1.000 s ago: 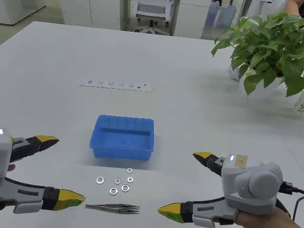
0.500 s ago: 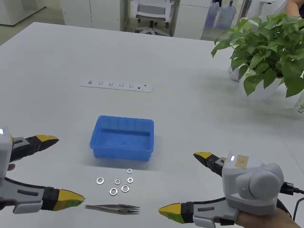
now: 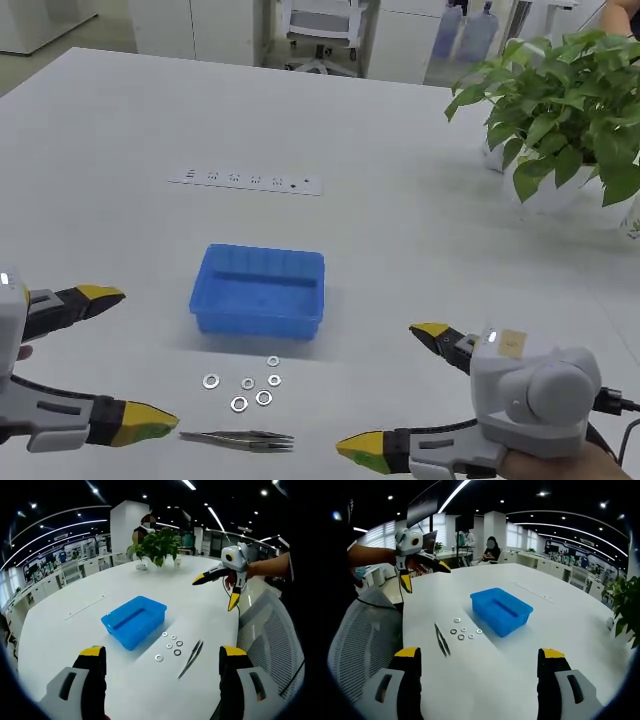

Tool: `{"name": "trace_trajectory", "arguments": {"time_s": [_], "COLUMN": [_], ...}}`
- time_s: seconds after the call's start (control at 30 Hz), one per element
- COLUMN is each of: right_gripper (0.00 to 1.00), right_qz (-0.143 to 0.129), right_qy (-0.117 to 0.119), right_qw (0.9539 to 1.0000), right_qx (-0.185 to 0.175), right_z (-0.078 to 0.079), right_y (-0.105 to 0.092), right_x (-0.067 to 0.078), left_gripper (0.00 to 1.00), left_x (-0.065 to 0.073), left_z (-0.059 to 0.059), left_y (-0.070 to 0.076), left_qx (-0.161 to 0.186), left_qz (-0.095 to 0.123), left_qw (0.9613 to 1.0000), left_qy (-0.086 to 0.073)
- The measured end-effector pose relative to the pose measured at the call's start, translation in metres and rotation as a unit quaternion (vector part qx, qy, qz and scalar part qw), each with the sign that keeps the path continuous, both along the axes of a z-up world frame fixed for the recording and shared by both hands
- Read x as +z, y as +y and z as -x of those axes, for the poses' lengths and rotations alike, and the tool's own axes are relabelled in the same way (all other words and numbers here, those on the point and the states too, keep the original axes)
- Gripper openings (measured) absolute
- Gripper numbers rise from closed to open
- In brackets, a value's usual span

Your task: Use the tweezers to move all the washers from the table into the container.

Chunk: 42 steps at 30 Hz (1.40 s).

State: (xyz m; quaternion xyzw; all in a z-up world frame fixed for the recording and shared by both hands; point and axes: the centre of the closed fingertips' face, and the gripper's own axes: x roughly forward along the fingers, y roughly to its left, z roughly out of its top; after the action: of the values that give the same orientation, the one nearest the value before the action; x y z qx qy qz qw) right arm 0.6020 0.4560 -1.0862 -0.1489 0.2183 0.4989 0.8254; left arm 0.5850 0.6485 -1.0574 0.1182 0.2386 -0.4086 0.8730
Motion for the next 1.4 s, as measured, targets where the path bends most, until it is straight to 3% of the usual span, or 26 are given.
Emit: {"name": "trace_trajectory", "arguments": {"time_s": [1.03, 1.27, 1.4], "right_gripper": [0.97, 0.97, 0.96], "right_qz": [0.004, 0.007, 0.008], "right_qy": [-0.003, -0.007, -0.014], "right_qw": [1.0000, 0.9999, 0.9997], "right_qx": [0.002, 0.005, 0.017], "right_z": [-0.0012, -0.0016, 0.0000], "right_y": [-0.0032, -0.0027, 0.0013], "right_x": [0.0000, 0.0023, 0.0044], "left_gripper": [1.00, 0.99, 0.98], "left_x": [0.0004, 0.0004, -0.0045], "left_z": [-0.0010, -0.0005, 0.0017], "left_y": [0.0001, -0.0005, -0.0009], "left_qx": [-0.001, -0.008, -0.014], "left_qz": [-0.004, -0.011, -0.020], "left_qw": [1.0000, 0.9999, 0.9997], "left_qy": [-0.001, -0.004, 0.002]}}
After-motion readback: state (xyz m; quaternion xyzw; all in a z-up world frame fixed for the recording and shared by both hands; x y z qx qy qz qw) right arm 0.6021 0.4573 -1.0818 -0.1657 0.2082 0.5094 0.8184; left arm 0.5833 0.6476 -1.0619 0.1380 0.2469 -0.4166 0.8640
